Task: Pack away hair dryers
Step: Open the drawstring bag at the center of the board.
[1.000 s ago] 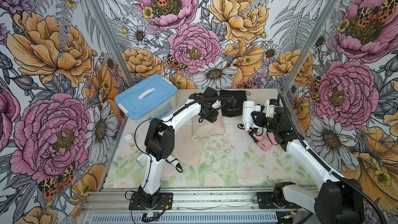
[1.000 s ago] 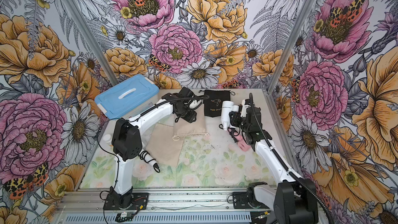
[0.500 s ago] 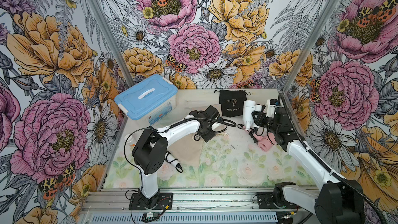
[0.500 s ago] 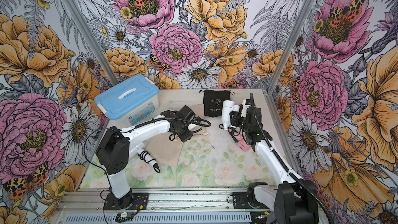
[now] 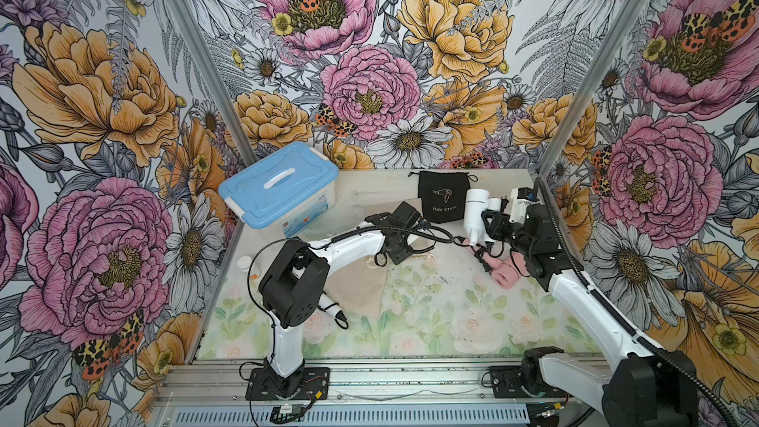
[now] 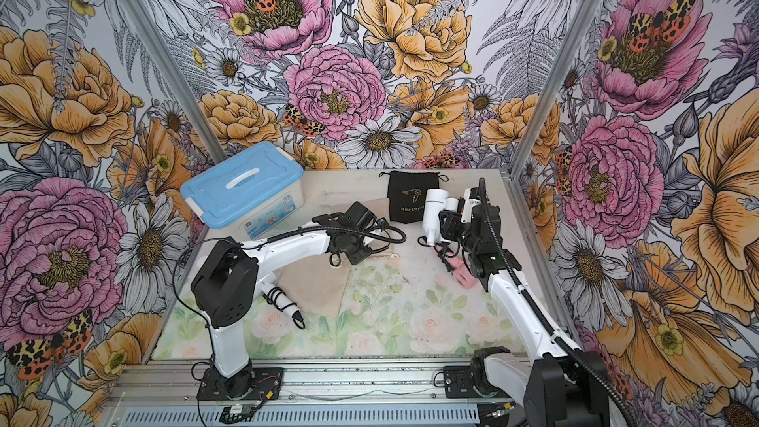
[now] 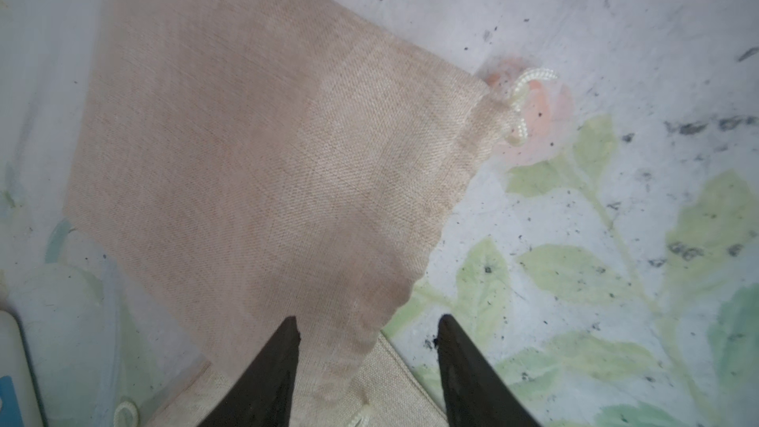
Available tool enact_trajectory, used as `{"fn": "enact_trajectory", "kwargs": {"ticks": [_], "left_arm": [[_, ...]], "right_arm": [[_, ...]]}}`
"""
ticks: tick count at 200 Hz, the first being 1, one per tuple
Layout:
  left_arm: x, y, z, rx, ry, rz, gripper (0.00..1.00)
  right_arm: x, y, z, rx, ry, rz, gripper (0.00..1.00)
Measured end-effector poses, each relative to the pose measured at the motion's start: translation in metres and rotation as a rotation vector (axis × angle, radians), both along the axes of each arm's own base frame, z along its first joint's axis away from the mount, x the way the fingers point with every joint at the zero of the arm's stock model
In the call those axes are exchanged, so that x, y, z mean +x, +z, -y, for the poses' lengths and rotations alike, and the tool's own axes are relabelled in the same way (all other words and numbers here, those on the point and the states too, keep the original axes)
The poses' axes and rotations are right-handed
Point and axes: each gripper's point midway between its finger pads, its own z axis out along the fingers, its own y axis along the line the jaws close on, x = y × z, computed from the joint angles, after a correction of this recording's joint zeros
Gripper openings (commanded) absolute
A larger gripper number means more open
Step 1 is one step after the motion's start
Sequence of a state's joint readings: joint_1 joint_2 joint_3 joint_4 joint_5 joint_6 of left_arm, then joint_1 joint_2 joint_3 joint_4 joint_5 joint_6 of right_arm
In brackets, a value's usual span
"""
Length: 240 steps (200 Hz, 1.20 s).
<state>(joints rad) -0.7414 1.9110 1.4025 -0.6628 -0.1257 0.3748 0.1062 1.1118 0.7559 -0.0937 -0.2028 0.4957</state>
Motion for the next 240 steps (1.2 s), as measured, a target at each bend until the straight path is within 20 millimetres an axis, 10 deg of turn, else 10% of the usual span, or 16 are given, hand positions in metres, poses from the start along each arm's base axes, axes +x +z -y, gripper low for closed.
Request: {"fn": "enact_trajectory", "kwargs": {"ticks": [130,240], "left_arm": [[0.004,-0.042,-0.001,0.029,0.005,-0.053,0.49],[0.018,-0.033,-0.013,0.013,0.051,-0.029,0.34]], "right_arm": [[0.004,0.0,-0.001,0.011,-0.004,0.008,0.22],[0.005,0.001,-0.001,0.012,-0.004,0.011,0.22]]}}
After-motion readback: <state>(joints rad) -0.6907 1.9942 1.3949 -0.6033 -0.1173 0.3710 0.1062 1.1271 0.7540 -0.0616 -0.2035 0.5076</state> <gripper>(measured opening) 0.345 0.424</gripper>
